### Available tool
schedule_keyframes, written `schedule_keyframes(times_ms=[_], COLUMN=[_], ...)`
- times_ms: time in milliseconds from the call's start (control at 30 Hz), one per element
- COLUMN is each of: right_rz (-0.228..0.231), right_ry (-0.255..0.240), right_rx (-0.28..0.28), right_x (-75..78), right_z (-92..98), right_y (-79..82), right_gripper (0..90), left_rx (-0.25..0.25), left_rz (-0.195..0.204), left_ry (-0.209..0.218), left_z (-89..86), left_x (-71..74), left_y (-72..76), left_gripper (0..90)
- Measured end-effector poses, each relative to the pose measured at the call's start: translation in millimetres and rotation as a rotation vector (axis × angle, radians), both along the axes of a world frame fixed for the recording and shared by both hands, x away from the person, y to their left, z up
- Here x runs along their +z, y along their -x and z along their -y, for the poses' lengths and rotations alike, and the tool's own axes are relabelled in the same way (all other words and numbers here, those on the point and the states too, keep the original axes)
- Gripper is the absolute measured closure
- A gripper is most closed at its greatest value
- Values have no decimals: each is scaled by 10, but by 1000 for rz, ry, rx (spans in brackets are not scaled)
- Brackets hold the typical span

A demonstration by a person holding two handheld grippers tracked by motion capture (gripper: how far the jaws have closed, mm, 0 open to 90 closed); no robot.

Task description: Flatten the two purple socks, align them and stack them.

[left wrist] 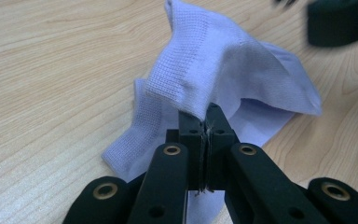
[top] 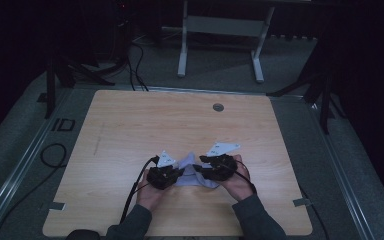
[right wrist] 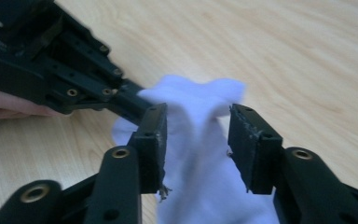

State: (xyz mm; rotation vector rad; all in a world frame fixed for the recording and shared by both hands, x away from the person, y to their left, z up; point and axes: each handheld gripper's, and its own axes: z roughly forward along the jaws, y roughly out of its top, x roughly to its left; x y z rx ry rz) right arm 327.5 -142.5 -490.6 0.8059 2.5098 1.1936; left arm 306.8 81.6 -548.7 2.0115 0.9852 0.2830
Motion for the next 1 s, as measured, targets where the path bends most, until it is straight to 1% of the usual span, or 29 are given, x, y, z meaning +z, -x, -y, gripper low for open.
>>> schedule_keyframes(times_ms=[67,133,167,300,333,367,400,433,467,533,567,600,633,733,833,867,1000], right_rz=[-2,-4,-20,-71,-93,-93,-126,-138,-150,-185,-185,-196,-208,-196,-193,-186,-162], right_ry=[9,41,64,122,134,134,139,141,140,113,113,97,87,84,70,51,21], right_rx=[-31,-63,-82,-136,-149,-149,-169,-178,-187,-197,-197,-196,-197,-200,-204,-202,-198], right_x=[15,-22,-69,-266,-332,-332,-422,-449,-479,-512,-512,-519,-522,-511,-490,-455,-365], right_z=[99,187,233,346,376,376,419,431,449,480,480,492,501,512,520,528,541], right_y=[-12,-25,-36,-73,-87,-87,-111,-121,-139,-165,-165,-175,-183,-180,-171,-157,-133], right_gripper=[552,567,574,585,593,593,609,614,623,681,681,681,776,866,878,881,881], left_rx=[-1,2,2,8,7,7,5,6,6,7,7,7,10,10,14,15,17], left_rz=[0,-3,-3,-5,-5,-5,-6,-8,-8,-10,-10,-10,-11,-11,-11,-13,-17], left_ry=[-3,0,0,3,1,1,-3,-3,-3,-4,-4,-4,-5,-7,-5,-5,-7], left_z=[-6,-11,-11,-20,-25,-25,-30,-30,-30,-33,-33,-33,-43,-54,-57,-59,-62], left_x=[1,3,3,3,2,2,1,0,0,-3,-3,-3,0,3,3,2,-2], left_y=[-1,0,0,-4,-6,-6,-6,-5,-5,-3,-3,-3,-5,-9,-10,-10,-12], left_gripper=[881,881,881,881,881,881,881,881,881,881,881,881,881,881,881,881,880])
